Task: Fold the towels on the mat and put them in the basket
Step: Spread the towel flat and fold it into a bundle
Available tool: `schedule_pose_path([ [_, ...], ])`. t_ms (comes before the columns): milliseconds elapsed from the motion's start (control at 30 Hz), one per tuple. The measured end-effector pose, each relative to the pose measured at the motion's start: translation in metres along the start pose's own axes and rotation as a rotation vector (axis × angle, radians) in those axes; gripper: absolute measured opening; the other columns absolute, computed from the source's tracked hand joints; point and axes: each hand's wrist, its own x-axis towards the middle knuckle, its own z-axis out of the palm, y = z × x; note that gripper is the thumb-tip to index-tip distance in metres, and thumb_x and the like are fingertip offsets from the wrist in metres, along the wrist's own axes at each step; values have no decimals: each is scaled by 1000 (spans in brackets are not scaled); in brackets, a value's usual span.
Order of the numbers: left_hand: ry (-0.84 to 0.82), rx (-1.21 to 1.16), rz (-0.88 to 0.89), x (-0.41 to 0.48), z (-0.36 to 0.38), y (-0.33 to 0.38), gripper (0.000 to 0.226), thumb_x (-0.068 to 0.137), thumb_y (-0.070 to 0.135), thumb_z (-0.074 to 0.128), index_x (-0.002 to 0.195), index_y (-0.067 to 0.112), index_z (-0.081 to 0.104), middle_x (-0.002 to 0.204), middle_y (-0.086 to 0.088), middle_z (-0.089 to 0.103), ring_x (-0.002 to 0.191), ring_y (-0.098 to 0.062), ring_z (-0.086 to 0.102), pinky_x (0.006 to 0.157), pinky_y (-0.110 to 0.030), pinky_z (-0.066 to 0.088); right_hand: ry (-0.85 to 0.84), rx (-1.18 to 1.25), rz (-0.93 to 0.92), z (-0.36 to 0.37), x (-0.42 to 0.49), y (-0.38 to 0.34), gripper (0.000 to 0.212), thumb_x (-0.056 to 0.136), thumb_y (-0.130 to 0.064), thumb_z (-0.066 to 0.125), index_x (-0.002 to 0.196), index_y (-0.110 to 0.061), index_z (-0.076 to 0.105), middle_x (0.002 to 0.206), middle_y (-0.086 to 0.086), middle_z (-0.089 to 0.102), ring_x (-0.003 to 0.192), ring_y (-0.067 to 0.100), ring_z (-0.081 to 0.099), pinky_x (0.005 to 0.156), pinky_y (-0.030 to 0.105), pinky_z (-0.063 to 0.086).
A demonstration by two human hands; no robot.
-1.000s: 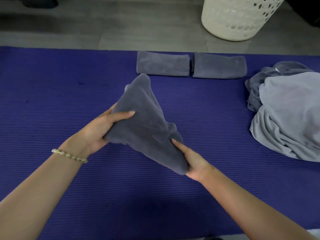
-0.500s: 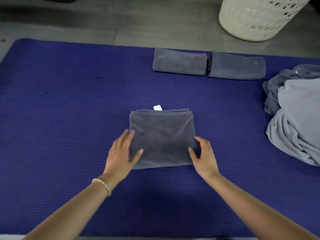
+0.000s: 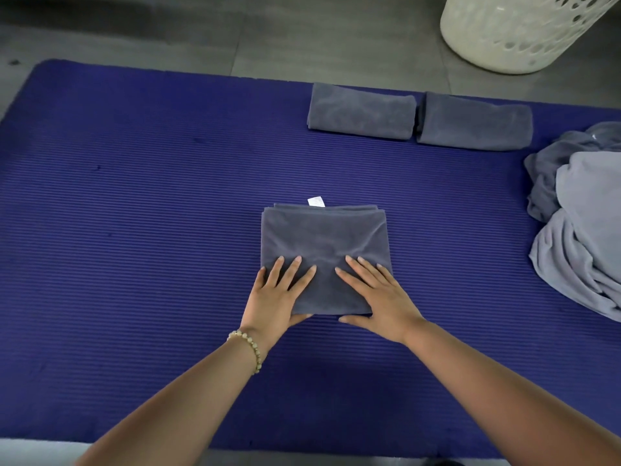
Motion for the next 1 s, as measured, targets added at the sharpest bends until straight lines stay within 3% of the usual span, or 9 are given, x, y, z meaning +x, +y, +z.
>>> schedule_pose_path([
  [200, -153, -31, 22, 10, -35, 3, 57, 99, 45, 36, 152, 31, 17, 160, 3, 18, 146, -24, 17, 115, -38, 23, 14, 64, -6, -16, 2, 2, 76, 88, -56, 54, 150, -37, 14, 160, -14, 5, 147, 6, 2, 115, 23, -3],
  [300, -282, -292, 48, 16, -66, -8, 45, 98, 43, 41, 138, 24, 46, 141, 3, 49, 130, -18, 44, 105, -30, 38, -53, 176, 37, -40, 1, -1, 55, 90, -51, 55, 142, -36, 42, 150, -18, 35, 138, 2, 32, 113, 23, 22],
  [367, -421, -470, 41, 20, -80, -18, 22, 97, 42, 46, 100, 24, 60, 103, 6, 63, 96, -11, 59, 84, -18, 43, -130, 302, 67, -58, 4, -4, 30, 88, -47, 61, 114, -31, 65, 113, -19, 65, 103, -3, 58, 95, 23, 45],
  [467, -603, -533, 61, 26, -95, -33, 31, 93, 48, 52, 71, 26, 51, 71, 13, 54, 66, -3, 49, 64, -12, 37, -307, 451, 93, -78, 11, -6, 30, 85, -44, 67, 65, -22, 61, 55, -17, 52, 53, 0, 46, 58, 17, 38],
  [600, -683, -853, -39, 7, -94, -55, 48, 82, 69, 47, 97, 29, 70, 95, 22, 69, 92, 5, 62, 85, -16, 46, -580, 520, 171, -90, 18, 1, 29, 78, -53, 70, 63, -30, 64, 61, -20, 61, 63, -2, 55, 66, 15, 40],
  [700, -623, -1271, -199, -17, -78, -62, 47, 89, 64, 37, 120, 37, 60, 117, 23, 65, 112, 10, 56, 99, -15, 41, -605, 612, 281, -93, 23, 10, 34, 71, -56, 74, 92, -29, 75, 93, -16, 74, 95, 1, 66, 91, 21, 47],
  [800, -321, -1217, -246, -24, -57, -54, 32, 88, 54, 52, 106, 32, 66, 97, 22, 71, 95, 9, 63, 88, -17, 47, -582, 772, 384, -95, 29, 15, 45, 68, -49, 79, 103, -21, 73, 102, -7, 74, 102, 9, 67, 99, 30, 48],
  [900, -68, -1141, -378, -18, -46, -46, 42, 85, 52, 58, 83, 11, 69, 67, 0, 68, 63, -10, 63, 61, -22, 49, -464, 1009, 473, -98, 25, 24, 48, 69, -43, 77, 112, -23, 69, 110, -6, 72, 108, 9, 64, 97, 28, 47],
  [1000, 8, -1090, -490, -6, -44, -39, 51, 89, 51, 55, 69, 4, 58, 57, -2, 54, 49, -8, 49, 48, -20, 40, -208, 1244, 535, -89, 13, 29, 37, 77, -39, 71, 109, -23, 69, 111, -2, 71, 101, 9, 65, 81, 23, 49],
])
